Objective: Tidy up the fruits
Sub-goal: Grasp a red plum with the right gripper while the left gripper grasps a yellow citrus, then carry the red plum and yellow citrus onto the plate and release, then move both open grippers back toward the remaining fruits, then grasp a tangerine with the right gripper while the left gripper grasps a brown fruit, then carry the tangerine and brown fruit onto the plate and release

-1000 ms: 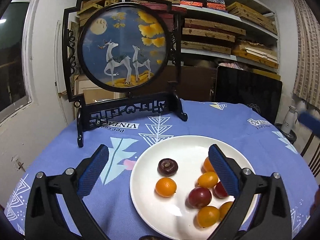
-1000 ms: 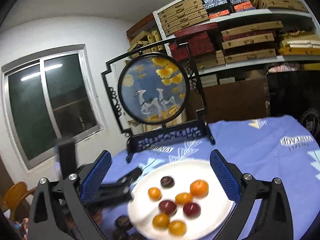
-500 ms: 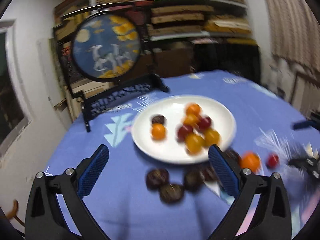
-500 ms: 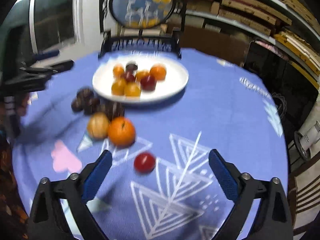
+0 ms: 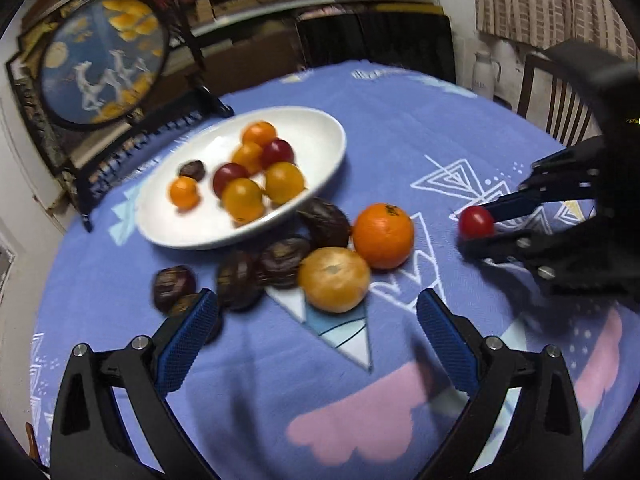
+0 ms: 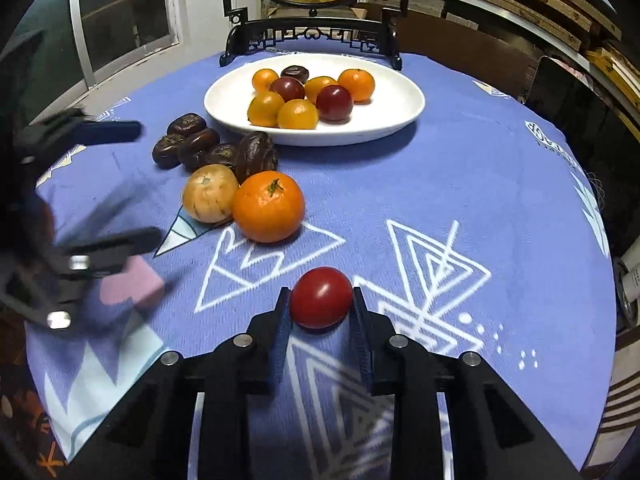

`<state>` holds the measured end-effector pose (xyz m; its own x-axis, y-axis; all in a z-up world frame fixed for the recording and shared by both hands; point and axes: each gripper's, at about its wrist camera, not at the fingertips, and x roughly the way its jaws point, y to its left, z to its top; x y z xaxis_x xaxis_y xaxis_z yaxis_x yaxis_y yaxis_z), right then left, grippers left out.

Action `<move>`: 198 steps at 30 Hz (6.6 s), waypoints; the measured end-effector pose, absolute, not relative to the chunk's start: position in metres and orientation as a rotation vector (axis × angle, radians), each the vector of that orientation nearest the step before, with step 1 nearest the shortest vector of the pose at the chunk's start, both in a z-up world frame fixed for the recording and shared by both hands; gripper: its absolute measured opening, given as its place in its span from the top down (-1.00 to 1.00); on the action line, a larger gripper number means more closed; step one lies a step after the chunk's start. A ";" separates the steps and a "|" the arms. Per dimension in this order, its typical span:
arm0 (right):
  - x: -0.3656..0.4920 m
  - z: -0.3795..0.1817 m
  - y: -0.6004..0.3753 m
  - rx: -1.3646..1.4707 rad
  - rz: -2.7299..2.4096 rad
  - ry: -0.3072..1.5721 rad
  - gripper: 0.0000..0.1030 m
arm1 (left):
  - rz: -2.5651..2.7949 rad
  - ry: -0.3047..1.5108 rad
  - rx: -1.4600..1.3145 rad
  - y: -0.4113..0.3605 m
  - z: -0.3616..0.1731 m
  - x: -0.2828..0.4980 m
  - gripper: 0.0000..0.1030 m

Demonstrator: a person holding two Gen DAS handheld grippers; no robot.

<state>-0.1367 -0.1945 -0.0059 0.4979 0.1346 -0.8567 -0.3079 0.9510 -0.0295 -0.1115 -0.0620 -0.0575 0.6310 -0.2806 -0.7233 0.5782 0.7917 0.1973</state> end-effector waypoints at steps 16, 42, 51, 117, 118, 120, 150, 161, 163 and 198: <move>-0.150 -0.003 -0.202 -0.155 0.278 1.013 0.44 | -0.507 0.869 0.353 -0.060 -0.066 -0.087 0.21; -0.058 0.092 -0.170 -0.146 0.281 0.746 0.44 | -0.299 0.633 0.220 -0.010 0.028 0.000 0.21; 0.014 0.098 -0.172 -0.053 0.226 0.648 0.44 | -0.244 0.657 0.155 -0.018 0.005 0.049 0.21; -0.078 -0.021 -0.160 0.066 0.268 1.011 0.13 | -0.255 0.615 0.227 0.078 -0.002 -0.063 -0.69; -0.079 -0.020 -0.160 0.070 0.267 1.016 0.13 | -0.289 0.636 0.246 0.077 -0.007 -0.068 -0.69; -0.086 -0.018 -0.159 0.051 0.257 1.011 0.13 | -0.350 0.669 0.299 0.069 -0.019 -0.079 -0.69; -0.113 -0.002 -0.149 -0.019 0.317 0.996 0.14 | -0.373 0.711 0.308 0.035 -0.019 -0.070 0.18; -0.062 0.081 -0.156 0.013 0.303 0.756 0.14 | -0.308 0.596 0.210 0.007 0.039 0.001 0.18; -0.044 0.090 -0.158 0.039 0.304 0.718 0.14 | -0.274 0.577 0.196 -0.001 0.043 0.018 0.18; 0.042 0.043 -0.168 0.169 0.234 0.698 -0.37 | -0.182 0.694 0.209 -0.018 -0.020 0.077 -0.37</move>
